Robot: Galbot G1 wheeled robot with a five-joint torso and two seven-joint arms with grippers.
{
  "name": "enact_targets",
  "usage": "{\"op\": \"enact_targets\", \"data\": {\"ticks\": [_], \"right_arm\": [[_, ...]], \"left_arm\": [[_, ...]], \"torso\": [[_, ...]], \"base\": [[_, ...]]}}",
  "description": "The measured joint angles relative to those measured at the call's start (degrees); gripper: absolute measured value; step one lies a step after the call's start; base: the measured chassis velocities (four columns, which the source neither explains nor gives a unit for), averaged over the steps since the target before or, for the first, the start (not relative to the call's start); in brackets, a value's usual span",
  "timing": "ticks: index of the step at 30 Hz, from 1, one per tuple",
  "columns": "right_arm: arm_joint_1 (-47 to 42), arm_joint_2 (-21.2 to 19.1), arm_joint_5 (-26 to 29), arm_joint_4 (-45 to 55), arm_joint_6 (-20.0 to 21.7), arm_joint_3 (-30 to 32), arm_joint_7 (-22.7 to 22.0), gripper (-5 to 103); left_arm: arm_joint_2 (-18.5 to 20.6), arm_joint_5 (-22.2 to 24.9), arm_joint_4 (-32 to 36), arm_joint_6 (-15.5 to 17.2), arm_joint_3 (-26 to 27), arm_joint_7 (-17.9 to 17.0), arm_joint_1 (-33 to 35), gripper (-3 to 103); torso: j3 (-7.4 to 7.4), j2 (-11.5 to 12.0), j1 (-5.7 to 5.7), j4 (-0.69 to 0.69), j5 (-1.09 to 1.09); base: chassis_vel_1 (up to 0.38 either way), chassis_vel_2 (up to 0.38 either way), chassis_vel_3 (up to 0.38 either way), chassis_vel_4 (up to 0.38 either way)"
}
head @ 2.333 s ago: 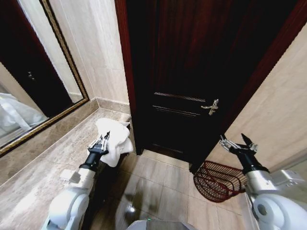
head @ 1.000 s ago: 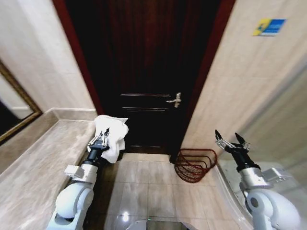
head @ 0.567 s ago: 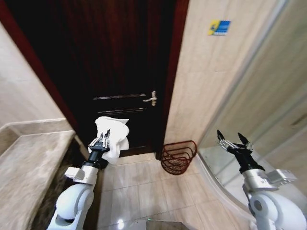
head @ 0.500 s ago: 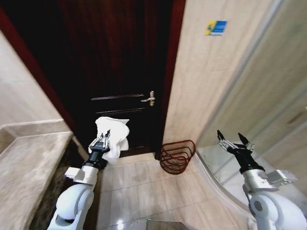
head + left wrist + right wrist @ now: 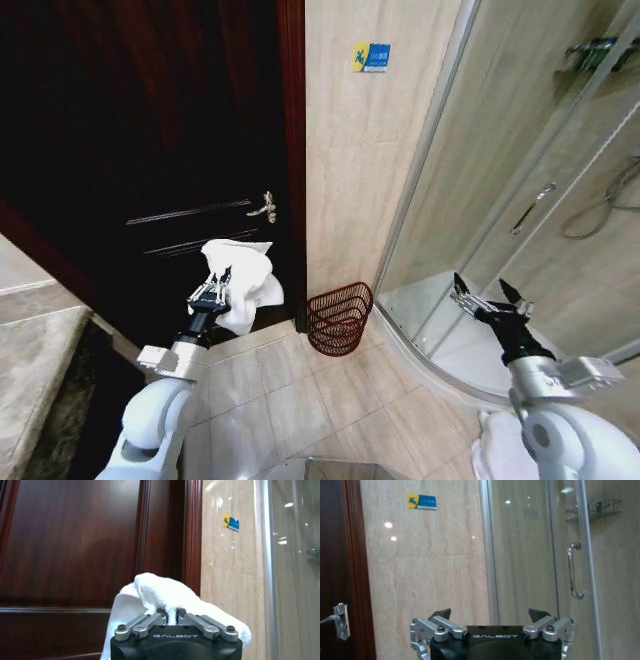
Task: Discard the used towel into the hamper.
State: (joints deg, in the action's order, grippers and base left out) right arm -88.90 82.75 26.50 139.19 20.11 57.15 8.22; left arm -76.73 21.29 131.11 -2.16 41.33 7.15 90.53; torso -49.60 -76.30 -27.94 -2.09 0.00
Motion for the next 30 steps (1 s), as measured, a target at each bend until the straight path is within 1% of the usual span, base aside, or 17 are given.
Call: {"op": "enact_targets", "data": {"ticks": [11,14,28,30], "right_arm": [[0.24,-0.10,-0.82,-0.43,0.09,-0.38,0.06,100],[0.15,-0.21,-0.94,-0.65,0.03,-0.38,0.24,100],[-1.22,0.13,-1.42,-0.24,-0.20,-0.51,1.00,100],[-1.08,0.19,-1.79,-0.67,-0.41,-0.67,1.30,100]], "left_arm": [[-0.42,0.02,-0.42,-1.01,-0.01,0.40,0.10,7],[-0.79,0.02,-0.86,-1.96,-0.01,0.74,0.66,7],[-1.77,-0.51,-1.29,-3.66,-0.10,0.99,2.14,7],[-1.74,-0.07,-0.90,-3.99,0.58,0.98,2.55,7]], "torso": [[0.00,0.00,0.00,0.02,0.00],[0.00,0.00,0.00,0.03,0.01],[0.00,0.00,0.00,0.02,0.00],[0.00,0.00,0.00,0.03,0.01]], "base": [[0.000,0.000,0.000,0.000],[-0.064,-0.061,0.056,0.043],[-0.061,-0.062,0.061,0.063],[-0.051,-0.062,0.052,0.063]]}}
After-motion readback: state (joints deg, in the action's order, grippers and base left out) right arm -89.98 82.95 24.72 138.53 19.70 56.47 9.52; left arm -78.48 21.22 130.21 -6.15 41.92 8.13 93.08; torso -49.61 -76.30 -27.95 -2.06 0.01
